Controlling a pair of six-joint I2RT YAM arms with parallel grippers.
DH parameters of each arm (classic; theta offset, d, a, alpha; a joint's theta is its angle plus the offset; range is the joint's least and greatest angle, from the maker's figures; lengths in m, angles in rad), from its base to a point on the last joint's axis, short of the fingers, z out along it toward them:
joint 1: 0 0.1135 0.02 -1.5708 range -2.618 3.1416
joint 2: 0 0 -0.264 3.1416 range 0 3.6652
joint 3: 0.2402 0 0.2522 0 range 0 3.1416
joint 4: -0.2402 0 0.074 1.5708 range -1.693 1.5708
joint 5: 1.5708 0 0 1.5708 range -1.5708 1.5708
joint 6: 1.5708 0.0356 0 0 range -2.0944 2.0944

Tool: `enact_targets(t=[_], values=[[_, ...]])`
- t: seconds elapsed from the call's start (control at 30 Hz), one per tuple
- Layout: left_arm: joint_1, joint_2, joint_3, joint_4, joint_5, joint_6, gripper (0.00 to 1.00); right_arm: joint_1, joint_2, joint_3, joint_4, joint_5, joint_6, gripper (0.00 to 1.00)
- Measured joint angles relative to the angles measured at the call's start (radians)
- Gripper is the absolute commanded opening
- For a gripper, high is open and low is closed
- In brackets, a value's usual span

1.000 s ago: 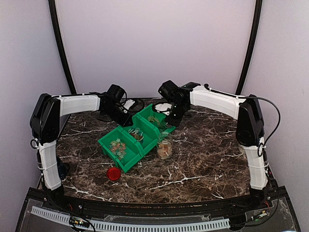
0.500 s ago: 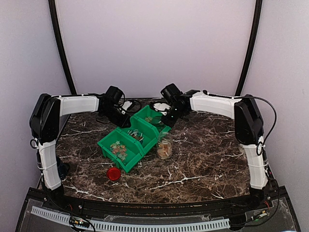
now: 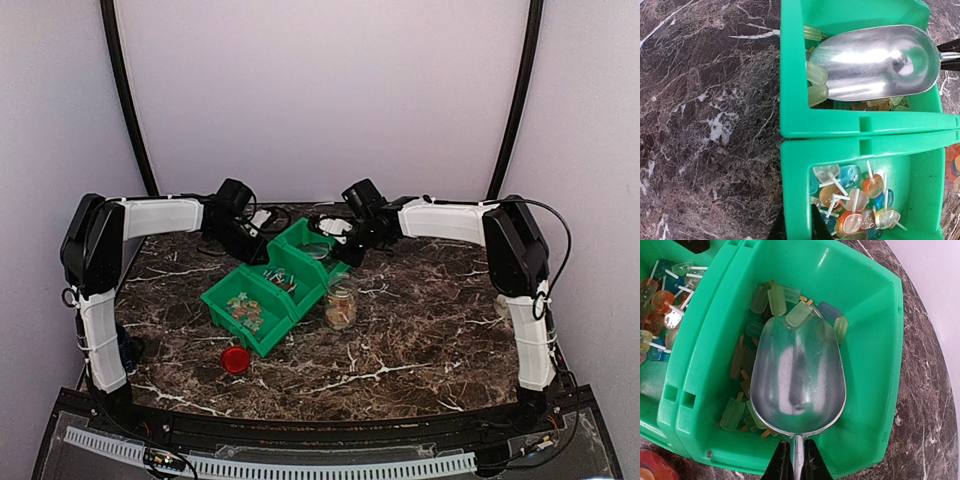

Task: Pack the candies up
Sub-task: Scoop the fake candies from the storage box.

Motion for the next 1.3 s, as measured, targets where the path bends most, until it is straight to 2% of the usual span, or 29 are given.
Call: enact_targets(t=[0.17,0.33,0.53,0.77,0.9,1.0,1.3], values=[[0.0,-0.004,-0.011,-0.004,0.016,0.01,0.0,-0.003,0.002,0.014,-0.039,-0.003,-0.111,0.0],[0.0,-0.005,-0.013,-0.01,0.031,0.011,0.0,-0.029,-0.001,-0.016,0.003,-0.076,-0.127,0.0],[-0.003,-0.005,-0.02,-0.019,0.045,0.01,0.0,-0.036,-0.01,-0.156,0.233,-0.146,-0.02,0.0],[-0.004,-0.006,-0.02,-0.013,0.046,0.007,0.0,-0.042,-0.025,-0.216,0.322,-0.185,0.074,0.0],[-0.007,-0.006,-0.02,0.01,0.044,0.005,0.0,-0.039,-0.047,-0.299,0.436,-0.222,0.171,0.0],[-0.014,-0.006,-0.02,0.012,0.044,0.007,0.0,-0.035,-0.069,-0.372,0.525,-0.217,0.24,0.0],[-0.019,-0.006,-0.02,0.046,0.044,0.003,0.0,-0.027,-0.114,-0.447,0.62,-0.158,0.307,0.0]])
